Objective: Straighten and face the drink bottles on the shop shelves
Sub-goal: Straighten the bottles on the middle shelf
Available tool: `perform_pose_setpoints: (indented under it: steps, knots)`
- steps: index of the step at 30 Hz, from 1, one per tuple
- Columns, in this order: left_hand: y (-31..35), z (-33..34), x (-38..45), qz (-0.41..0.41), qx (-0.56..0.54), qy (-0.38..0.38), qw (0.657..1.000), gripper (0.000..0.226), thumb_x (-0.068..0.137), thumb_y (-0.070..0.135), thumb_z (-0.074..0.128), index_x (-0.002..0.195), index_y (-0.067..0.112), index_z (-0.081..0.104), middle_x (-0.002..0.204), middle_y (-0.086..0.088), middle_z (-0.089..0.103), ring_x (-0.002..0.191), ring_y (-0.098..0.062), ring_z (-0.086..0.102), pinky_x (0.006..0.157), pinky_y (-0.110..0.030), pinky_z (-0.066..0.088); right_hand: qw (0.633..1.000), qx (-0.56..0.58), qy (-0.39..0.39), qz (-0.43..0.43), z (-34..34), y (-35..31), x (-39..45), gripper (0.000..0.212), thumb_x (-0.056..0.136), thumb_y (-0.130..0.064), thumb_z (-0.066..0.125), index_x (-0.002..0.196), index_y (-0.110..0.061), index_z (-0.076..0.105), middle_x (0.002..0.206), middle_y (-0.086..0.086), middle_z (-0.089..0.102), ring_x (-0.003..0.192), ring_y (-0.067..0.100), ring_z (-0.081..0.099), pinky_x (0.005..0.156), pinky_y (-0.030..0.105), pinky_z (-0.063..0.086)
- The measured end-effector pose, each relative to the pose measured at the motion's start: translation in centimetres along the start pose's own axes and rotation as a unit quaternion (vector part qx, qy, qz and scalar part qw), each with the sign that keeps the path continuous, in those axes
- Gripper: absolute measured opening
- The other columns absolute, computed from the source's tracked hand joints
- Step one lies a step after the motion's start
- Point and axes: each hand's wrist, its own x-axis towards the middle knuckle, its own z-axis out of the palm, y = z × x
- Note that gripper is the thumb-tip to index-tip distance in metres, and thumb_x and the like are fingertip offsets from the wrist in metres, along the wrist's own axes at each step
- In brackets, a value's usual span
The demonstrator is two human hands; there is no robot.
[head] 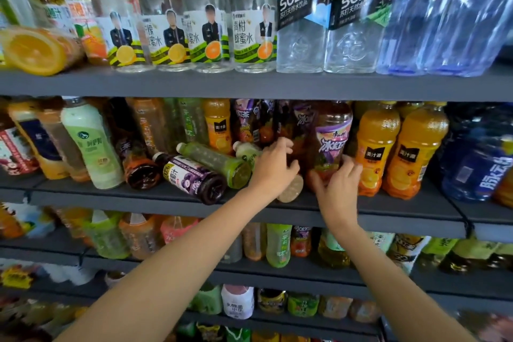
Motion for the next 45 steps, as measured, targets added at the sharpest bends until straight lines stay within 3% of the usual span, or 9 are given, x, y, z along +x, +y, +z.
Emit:
perform_pose_setpoints:
  steps: [2, 5, 9, 11, 15, 21, 27, 36, 45]
  knots:
    - [-1.8, -1.2, -1.4, 0.01, 0.009, 0.022, 1.0, 0.034, 0.086, 0.012, 0.06, 0.119, 0.009, 0.051, 0.117, -0.006, 0.059, 0.111, -0.023, 0.054, 0.094, -0.041, 0.042, 0.986, 0.001, 0.111, -0.12, -0.5, -2.3, -1.4, 0.032, 0.084, -0.008, 0.058, 0.113, 0.003, 0.051, 0.114, 0.021, 0.048, 0.106, 0.029, 0.045, 0.087, 0.035, 0.04]
    - [-4.0, -3.2, -2.6, 0.006, 0.142, 0.019, 0.99, 0.037, 0.087, 0.016, 0.055, 0.124, 0.011, 0.049, 0.127, -0.008, 0.053, 0.12, -0.027, 0.044, 0.095, -0.04, 0.036, 0.955, -0.07, 0.009, -0.289, 1.0, -6.4, -0.9, 0.022, 0.08, -0.007, 0.058, 0.1, 0.0, 0.059, 0.1, 0.016, 0.057, 0.094, 0.027, 0.049, 0.078, 0.037, 0.047]
    - [-5.1, -6.4, -2.9, -0.043, 0.213, 0.011, 0.976, 0.043, 0.088, 0.023, 0.055, 0.129, 0.014, 0.044, 0.132, -0.008, 0.047, 0.123, -0.029, 0.038, 0.097, -0.04, 0.03, 0.865, -0.306, -0.391, -0.077, 4.0, -9.8, 2.9, 0.06, 0.087, -0.03, 0.064, 0.136, -0.006, 0.039, 0.136, 0.013, 0.043, 0.125, 0.034, 0.041, 0.1, 0.04, 0.037]
    - [-5.8, -7.5, -3.4, -0.059, 0.213, -0.003, 0.975, 0.04, 0.088, 0.024, 0.055, 0.126, 0.015, 0.046, 0.13, -0.007, 0.047, 0.123, -0.03, 0.038, 0.098, -0.04, 0.031, 0.839, -0.323, -0.437, -0.031, 4.8, -9.9, 3.2, 0.068, 0.083, -0.033, 0.069, 0.138, -0.008, 0.037, 0.136, 0.009, 0.046, 0.125, 0.03, 0.046, 0.094, 0.037, 0.042]
    - [-7.4, -8.1, -4.7, -0.058, 0.219, -0.01, 0.974, 0.036, 0.088, 0.021, 0.054, 0.123, 0.013, 0.049, 0.129, -0.008, 0.046, 0.121, -0.028, 0.038, 0.098, -0.038, 0.032, 0.886, -0.283, -0.367, -0.003, 4.8, -8.7, 3.0, 0.069, 0.077, -0.039, 0.073, 0.129, -0.007, 0.039, 0.128, 0.01, 0.054, 0.118, 0.03, 0.053, 0.088, 0.035, 0.045]
    - [-6.7, -6.6, -3.9, -0.059, 0.285, -0.032, 0.956, 0.039, 0.089, 0.027, 0.052, 0.126, 0.016, 0.045, 0.13, -0.008, 0.043, 0.123, -0.029, 0.039, 0.1, -0.039, 0.029, 0.972, 0.051, -0.229, 0.034, 5.1, -5.9, 1.0, 0.064, 0.082, -0.037, 0.068, 0.12, 0.002, 0.035, 0.118, 0.019, 0.054, 0.112, 0.036, 0.05, 0.083, 0.04, 0.044]
    - [-6.5, -5.7, -3.6, -0.028, 0.33, -0.022, 0.943, 0.041, 0.091, 0.027, 0.048, 0.13, 0.017, 0.041, 0.131, -0.006, 0.04, 0.124, -0.027, 0.038, 0.102, -0.038, 0.027, 0.982, 0.089, -0.164, 0.01, 6.8, -5.1, 0.4, 0.073, 0.078, -0.034, 0.073, 0.131, -0.004, 0.033, 0.123, 0.013, 0.05, 0.118, 0.029, 0.041, 0.099, 0.043, 0.029]
    - [-8.2, -7.6, -5.5, -0.014, 0.242, 0.042, 0.969, 0.036, 0.089, 0.029, 0.039, 0.114, 0.01, 0.057, 0.115, -0.008, 0.052, 0.111, -0.029, 0.047, 0.096, -0.036, 0.026, 0.971, 0.187, -0.102, 0.107, 9.6, -5.5, 0.3, 0.071, 0.065, -0.024, 0.084, 0.114, -0.011, 0.035, 0.102, 0.0, 0.048, 0.109, 0.03, 0.054, 0.097, 0.054, 0.04]
    - [-10.5, -9.6, -5.3, 0.033, 0.219, -0.003, 0.975, 0.034, 0.095, 0.034, 0.045, 0.124, 0.016, 0.049, 0.123, -0.002, 0.044, 0.12, -0.022, 0.037, 0.096, -0.032, 0.022, 0.984, 0.125, -0.086, 0.095, 9.2, -6.4, -0.9, 0.078, 0.069, -0.012, 0.082, 0.129, -0.001, 0.033, 0.124, 0.017, 0.045, 0.117, 0.033, 0.045, 0.096, 0.043, 0.042]
